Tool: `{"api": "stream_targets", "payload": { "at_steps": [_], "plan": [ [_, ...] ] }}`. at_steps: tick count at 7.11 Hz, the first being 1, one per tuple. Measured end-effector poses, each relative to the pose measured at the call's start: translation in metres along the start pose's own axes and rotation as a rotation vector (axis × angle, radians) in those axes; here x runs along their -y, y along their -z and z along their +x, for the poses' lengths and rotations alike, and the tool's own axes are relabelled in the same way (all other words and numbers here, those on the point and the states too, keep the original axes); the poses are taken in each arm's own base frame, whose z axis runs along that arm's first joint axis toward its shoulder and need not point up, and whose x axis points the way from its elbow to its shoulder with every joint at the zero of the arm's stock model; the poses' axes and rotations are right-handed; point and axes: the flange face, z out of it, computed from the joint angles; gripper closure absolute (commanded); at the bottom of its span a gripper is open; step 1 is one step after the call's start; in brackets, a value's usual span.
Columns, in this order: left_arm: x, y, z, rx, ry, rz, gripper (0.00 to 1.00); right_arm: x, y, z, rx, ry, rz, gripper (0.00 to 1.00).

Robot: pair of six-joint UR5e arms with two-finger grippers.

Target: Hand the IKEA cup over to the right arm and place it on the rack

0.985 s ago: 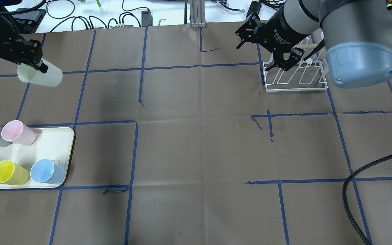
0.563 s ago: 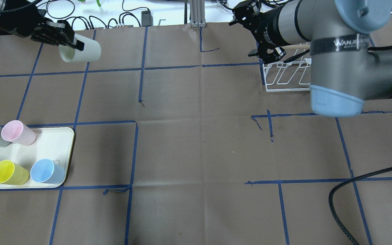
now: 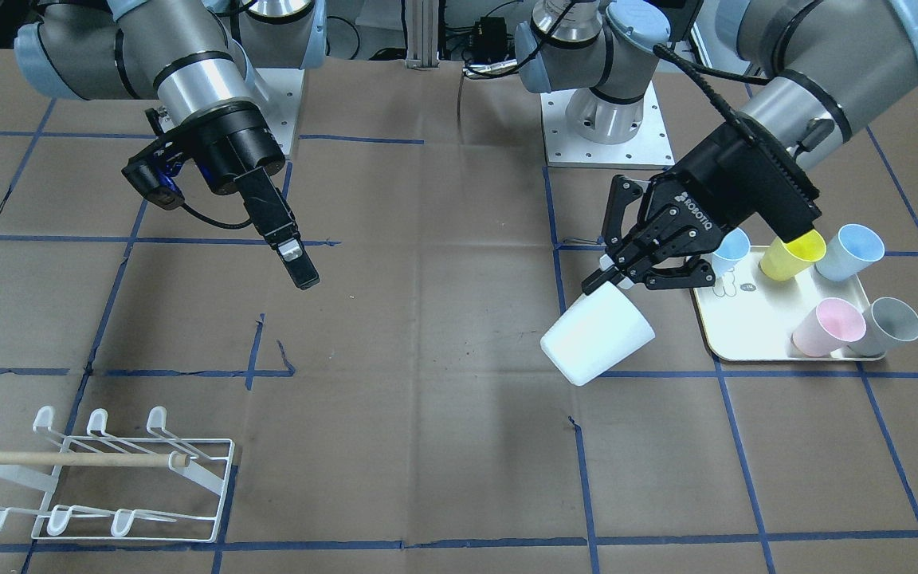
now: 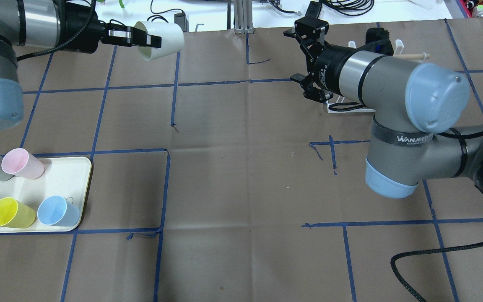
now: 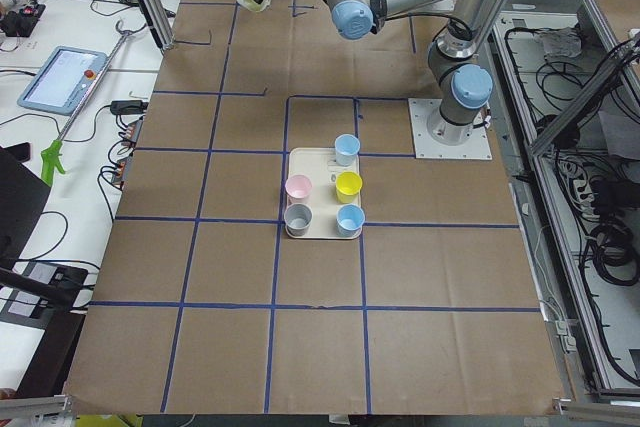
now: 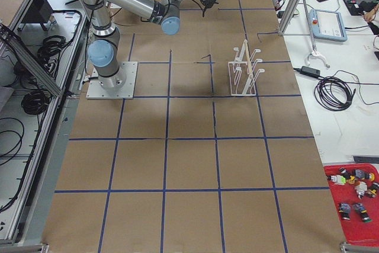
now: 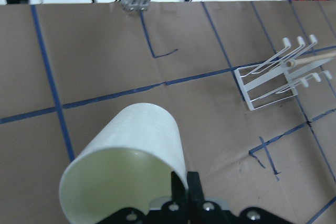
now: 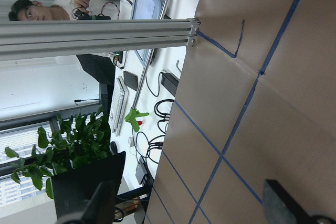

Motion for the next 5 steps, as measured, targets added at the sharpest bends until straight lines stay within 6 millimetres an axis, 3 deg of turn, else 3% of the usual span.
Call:
{"api": "stream_targets", "payload": {
  "at_steps": [5],
  "plan": [
    [-0.096,-0.074,0.040,-0.182,-0.313,0.244,1.00,-0.008,-0.006,0.011,0.078,-0.002,-0.086,0.00]
  ]
}}
